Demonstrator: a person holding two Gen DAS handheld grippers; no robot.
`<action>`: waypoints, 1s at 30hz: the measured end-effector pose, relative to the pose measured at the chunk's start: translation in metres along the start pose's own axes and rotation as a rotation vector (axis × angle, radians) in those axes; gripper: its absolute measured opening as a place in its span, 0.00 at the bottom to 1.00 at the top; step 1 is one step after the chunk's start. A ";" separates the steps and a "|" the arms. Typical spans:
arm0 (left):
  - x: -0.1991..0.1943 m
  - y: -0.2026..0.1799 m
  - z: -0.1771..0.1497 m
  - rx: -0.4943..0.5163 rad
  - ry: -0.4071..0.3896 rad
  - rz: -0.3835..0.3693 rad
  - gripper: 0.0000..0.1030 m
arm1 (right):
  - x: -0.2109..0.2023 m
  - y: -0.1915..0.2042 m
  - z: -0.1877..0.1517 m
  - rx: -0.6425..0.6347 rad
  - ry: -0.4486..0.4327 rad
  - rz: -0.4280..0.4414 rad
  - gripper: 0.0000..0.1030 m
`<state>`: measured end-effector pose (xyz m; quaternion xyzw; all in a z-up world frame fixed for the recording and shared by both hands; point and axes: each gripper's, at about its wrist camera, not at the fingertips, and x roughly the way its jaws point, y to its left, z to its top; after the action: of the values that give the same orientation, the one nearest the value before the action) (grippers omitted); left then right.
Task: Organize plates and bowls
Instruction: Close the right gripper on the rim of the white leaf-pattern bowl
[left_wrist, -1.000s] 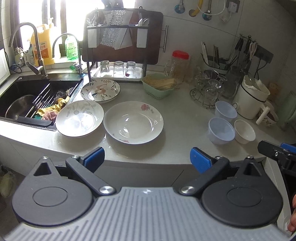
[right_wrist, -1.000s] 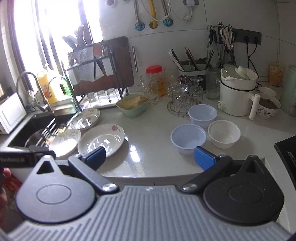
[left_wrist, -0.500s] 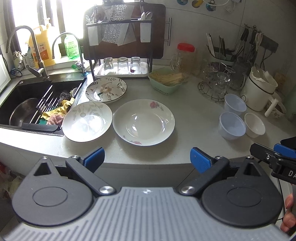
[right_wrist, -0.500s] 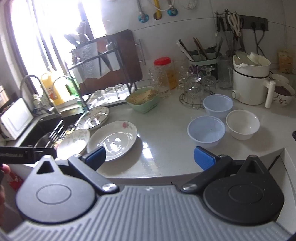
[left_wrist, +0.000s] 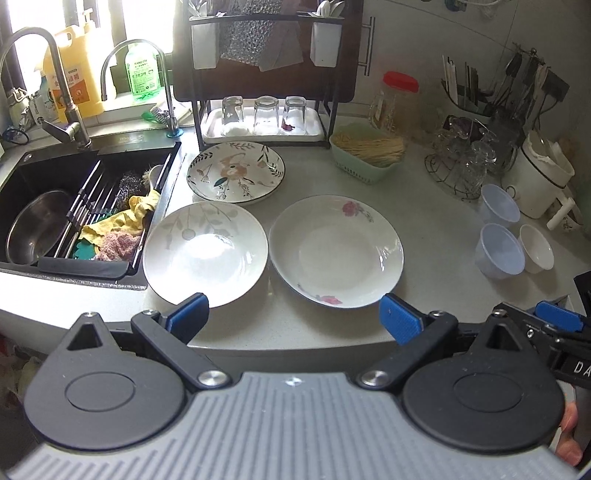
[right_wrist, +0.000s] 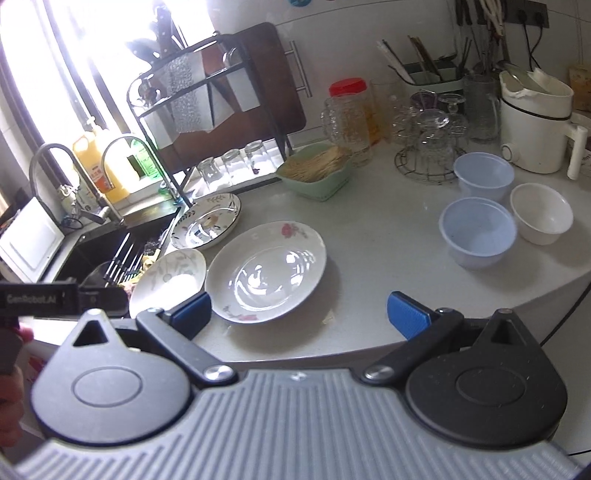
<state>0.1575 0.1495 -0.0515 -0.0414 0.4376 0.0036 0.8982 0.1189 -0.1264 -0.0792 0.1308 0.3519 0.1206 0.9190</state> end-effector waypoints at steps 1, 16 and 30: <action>0.004 0.006 0.004 0.001 0.001 -0.006 0.98 | 0.004 0.007 0.001 -0.008 0.004 0.003 1.00; 0.073 0.093 0.061 0.079 0.011 -0.114 0.97 | 0.057 0.072 0.007 0.124 0.013 0.009 1.00; 0.126 0.169 0.079 0.073 0.069 -0.165 0.96 | 0.119 0.141 0.011 0.048 0.098 0.016 0.85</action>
<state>0.2896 0.3208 -0.1142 -0.0445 0.4633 -0.0880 0.8807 0.1946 0.0414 -0.0985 0.1498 0.3981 0.1256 0.8963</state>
